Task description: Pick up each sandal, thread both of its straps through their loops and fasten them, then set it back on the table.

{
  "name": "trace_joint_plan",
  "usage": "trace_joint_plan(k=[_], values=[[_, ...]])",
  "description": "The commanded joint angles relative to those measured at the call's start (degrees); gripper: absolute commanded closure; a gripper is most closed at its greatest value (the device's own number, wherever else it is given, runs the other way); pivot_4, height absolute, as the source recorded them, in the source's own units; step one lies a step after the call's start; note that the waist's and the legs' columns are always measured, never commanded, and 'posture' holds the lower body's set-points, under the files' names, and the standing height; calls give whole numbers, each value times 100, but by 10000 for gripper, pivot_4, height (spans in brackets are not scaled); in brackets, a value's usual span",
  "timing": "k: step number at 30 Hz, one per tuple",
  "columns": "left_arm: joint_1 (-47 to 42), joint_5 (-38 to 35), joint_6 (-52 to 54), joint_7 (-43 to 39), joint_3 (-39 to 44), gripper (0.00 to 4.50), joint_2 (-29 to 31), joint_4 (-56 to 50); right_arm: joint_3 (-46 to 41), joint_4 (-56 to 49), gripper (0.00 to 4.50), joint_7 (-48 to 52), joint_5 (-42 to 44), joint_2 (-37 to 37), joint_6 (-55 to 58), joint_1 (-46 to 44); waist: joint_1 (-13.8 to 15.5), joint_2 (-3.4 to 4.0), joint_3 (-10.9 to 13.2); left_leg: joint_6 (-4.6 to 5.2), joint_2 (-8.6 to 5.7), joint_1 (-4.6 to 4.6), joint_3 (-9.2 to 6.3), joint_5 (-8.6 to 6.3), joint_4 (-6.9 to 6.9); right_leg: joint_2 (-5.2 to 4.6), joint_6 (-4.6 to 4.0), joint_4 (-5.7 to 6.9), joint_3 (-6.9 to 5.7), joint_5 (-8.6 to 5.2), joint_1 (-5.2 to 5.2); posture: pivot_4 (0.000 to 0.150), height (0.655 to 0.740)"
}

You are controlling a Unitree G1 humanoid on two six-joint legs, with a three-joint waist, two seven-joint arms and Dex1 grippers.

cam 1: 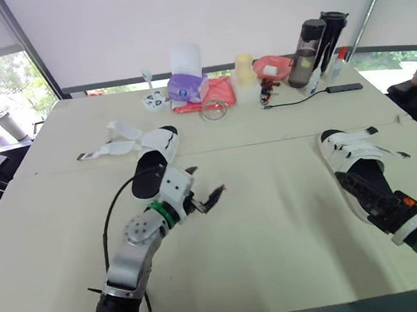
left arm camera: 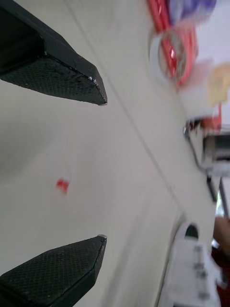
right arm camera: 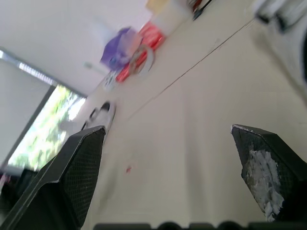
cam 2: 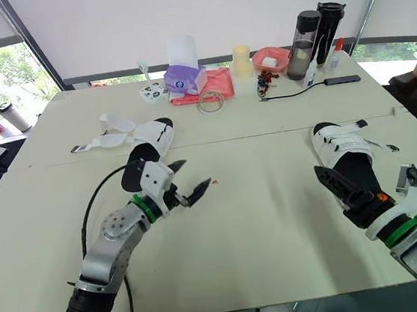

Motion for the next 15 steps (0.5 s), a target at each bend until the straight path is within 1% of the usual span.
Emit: trace_joint_plan(k=[1,2,3,6,7,10,11,15], values=[[-112,177,-119,612,470,0,-99,-65,175,-285,342,918,-317,-657,251,105,7,-4,3,0,0,-1,0,0,0,0,0,-1,0,0,-1,1500,7400],[-135,270,-173,738,551,0,-72,-40,339,-338,342,1160,-590,-859,284,85,10,-13,8,1,0,-2,1,0,0,0,0,-2,-1,0,-1,1500,7400],[-167,399,-234,868,613,0,-26,-17,493,-382,342,1343,-649,-963,295,-3,14,-23,14,1,0,-3,1,1,-1,0,0,-2,-3,0,-2,1500,7400],[-257,700,-315,1192,815,0,124,-10,975,-532,342,1681,-551,-1081,238,-482,16,-41,25,2,1,-4,0,2,1,1,-1,-2,-7,2,-4,1500,7400],[-256,869,-395,1261,853,0,255,-34,1225,-566,342,1749,-640,-1068,205,-763,19,-43,26,2,1,-6,1,2,2,1,-1,-3,-7,3,-4,1500,7400],[-224,1367,-541,1372,893,0,695,-92,2013,-517,342,1751,-976,-815,94,-1703,11,-66,39,-1,0,-8,2,0,5,1,-12,-2,-8,11,-7,1500,7400],[-220,1423,-554,1375,907,0,786,-81,2205,-477,342,1732,-1069,-722,59,-1917,22,-70,42,-2,0,-8,2,0,4,1,-24,-3,-8,18,-8,1500,7400],[-237,1380,-598,1244,1047,0,1030,-26,3045,-69,342,1751,-1952,-156,-160,-2825,62,-77,45,-1,-3,-26,-1,0,3,0,-25,-4,-11,20,-25,1500,7400]])
